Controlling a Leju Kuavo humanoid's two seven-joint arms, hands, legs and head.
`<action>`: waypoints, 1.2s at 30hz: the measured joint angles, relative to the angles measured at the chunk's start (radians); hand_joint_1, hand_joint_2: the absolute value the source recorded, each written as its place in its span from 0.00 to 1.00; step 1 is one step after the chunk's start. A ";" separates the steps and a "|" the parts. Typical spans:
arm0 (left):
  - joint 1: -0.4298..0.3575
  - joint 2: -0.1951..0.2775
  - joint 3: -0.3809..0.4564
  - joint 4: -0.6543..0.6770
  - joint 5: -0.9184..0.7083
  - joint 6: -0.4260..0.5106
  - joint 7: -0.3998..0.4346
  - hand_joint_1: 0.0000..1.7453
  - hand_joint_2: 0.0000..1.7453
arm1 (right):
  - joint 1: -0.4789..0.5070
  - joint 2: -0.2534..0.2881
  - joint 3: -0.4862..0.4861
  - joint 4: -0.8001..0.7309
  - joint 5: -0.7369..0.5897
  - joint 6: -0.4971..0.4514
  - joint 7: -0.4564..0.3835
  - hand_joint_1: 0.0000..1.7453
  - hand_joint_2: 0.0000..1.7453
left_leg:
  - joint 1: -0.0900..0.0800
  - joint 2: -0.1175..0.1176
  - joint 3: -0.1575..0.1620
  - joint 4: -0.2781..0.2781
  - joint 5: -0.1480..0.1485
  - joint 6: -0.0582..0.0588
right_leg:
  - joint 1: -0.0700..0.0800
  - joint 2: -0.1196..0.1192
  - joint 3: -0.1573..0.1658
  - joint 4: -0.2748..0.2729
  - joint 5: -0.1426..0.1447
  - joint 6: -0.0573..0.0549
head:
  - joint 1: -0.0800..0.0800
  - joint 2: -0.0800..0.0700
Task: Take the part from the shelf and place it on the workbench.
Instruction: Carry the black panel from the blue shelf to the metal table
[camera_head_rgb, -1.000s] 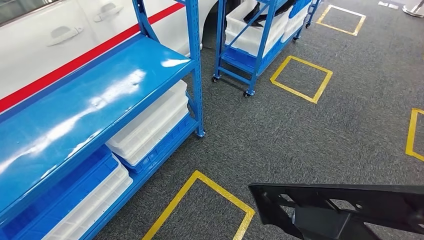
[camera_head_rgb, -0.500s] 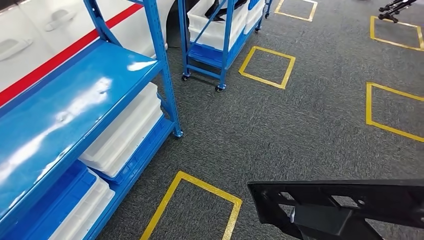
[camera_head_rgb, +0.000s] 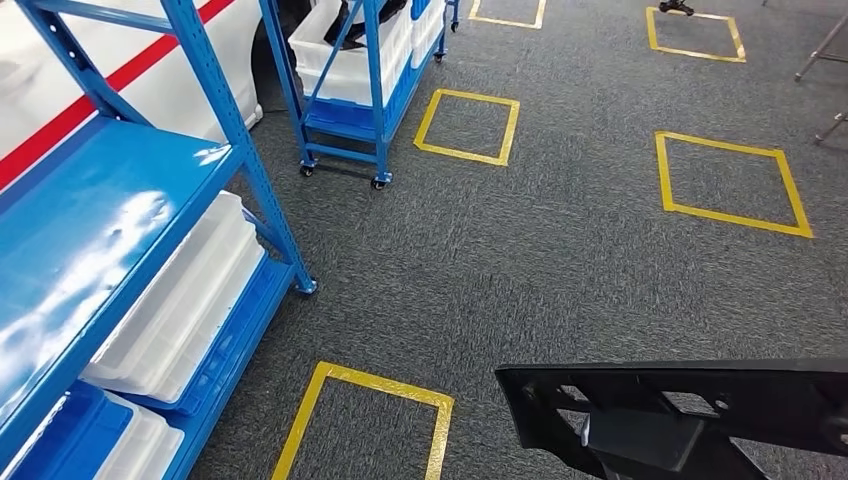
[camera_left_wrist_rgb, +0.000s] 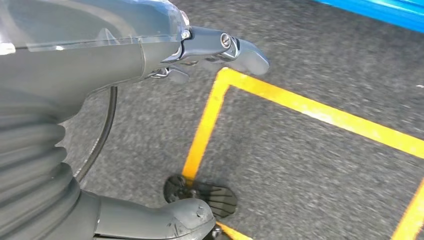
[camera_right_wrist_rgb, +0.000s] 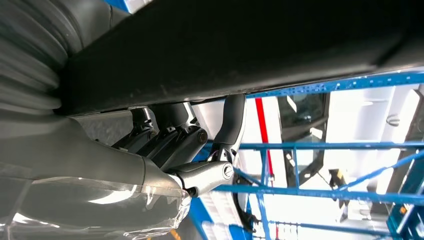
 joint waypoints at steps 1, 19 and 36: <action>0.000 0.000 0.000 0.000 0.000 0.000 0.000 0.00 1.00 | 0.000 0.000 0.000 0.000 0.000 0.000 0.000 1.00 1.00 | -0.002 -0.008 0.005 -0.014 -0.002 0.003 | -0.002 0.010 -0.005 0.004 -0.001 0.006 | 0.000 0.000; -0.011 -0.005 0.000 -0.002 -0.006 -0.008 0.001 0.00 1.00 | 0.006 0.010 0.001 0.005 0.001 0.011 -0.002 1.00 1.00 | -0.006 0.174 0.054 -0.046 -0.021 -0.005 | 0.001 -0.142 -0.002 -0.020 0.009 0.010 | 0.000 0.000; -0.010 -0.009 0.002 -0.002 -0.017 -0.014 0.007 0.00 1.00 | 0.009 0.015 0.005 0.004 0.009 0.005 0.006 1.00 1.00 | 0.005 0.035 0.018 -0.031 0.002 0.019 | -0.010 -0.016 -0.025 0.041 -0.027 0.031 | 0.000 0.000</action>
